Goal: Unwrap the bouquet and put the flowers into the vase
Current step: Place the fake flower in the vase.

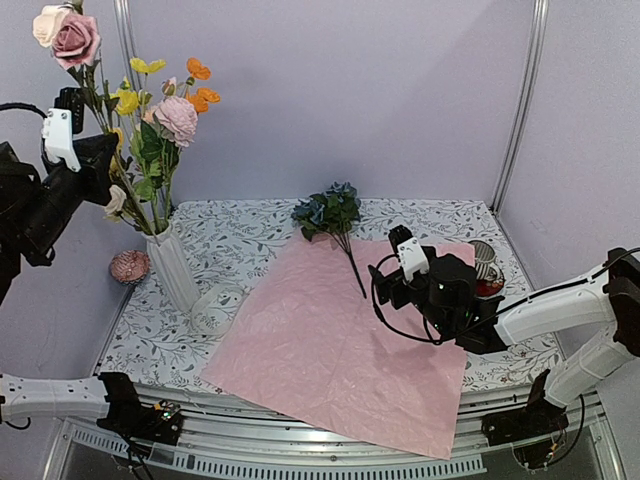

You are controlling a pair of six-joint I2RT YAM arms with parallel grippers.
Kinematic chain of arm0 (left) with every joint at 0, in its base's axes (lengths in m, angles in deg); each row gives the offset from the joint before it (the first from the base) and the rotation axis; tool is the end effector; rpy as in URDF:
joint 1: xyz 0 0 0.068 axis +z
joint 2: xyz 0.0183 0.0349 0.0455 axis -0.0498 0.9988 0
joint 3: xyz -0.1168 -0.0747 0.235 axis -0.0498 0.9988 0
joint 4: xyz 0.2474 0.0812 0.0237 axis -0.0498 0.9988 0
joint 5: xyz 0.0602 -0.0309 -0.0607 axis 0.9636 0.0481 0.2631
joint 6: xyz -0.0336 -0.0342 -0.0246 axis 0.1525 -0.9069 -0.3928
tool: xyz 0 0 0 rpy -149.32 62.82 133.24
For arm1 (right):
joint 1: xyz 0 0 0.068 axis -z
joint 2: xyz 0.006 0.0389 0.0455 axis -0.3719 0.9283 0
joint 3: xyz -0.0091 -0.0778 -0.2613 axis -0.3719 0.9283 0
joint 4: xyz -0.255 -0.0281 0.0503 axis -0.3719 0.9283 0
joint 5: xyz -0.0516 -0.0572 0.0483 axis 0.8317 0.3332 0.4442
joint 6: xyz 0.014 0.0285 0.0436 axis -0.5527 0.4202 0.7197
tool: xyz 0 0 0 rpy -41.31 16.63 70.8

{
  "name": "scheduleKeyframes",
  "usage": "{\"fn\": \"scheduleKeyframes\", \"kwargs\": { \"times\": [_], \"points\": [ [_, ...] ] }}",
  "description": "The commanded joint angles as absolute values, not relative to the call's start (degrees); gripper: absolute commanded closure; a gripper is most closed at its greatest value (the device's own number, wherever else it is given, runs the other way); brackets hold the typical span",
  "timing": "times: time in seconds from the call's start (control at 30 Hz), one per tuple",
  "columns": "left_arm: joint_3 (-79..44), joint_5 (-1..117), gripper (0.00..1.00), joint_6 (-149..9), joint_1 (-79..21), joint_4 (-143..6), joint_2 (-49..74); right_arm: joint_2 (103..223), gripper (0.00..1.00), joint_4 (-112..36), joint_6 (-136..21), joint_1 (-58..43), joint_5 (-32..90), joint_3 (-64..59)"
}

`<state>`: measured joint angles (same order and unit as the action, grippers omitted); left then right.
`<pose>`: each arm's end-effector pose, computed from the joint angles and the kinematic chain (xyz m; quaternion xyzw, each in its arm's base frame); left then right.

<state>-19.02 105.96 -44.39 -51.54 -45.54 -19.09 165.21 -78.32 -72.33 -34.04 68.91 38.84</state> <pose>0.0914 -0.0693 0.4856 0.0977 0.6567 0.0013 0.7478 0.1827 0.2355 0.2121 -0.2356 0.7163 0.0568 0.6543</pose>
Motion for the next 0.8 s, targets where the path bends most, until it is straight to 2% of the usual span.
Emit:
{"fn": "scheduleKeyframes", "kwargs": {
  "times": [0.0,0.57,0.77],
  "points": [
    [-15.8,107.6,1.0,-43.3,-51.2,-46.2,-20.0,165.8,0.09,-79.4,-72.4,-34.2,69.3,38.5],
    [-13.7,109.8,1.0,-31.0,-51.2,-63.2,-16.2,165.6,0.09,-79.2,-72.5,-34.2,69.2,38.5],
    [-9.2,111.7,1.0,-24.9,-51.0,-71.6,-15.5,165.5,0.09,-79.2,-72.5,-34.2,69.3,38.6]
  ]
}}
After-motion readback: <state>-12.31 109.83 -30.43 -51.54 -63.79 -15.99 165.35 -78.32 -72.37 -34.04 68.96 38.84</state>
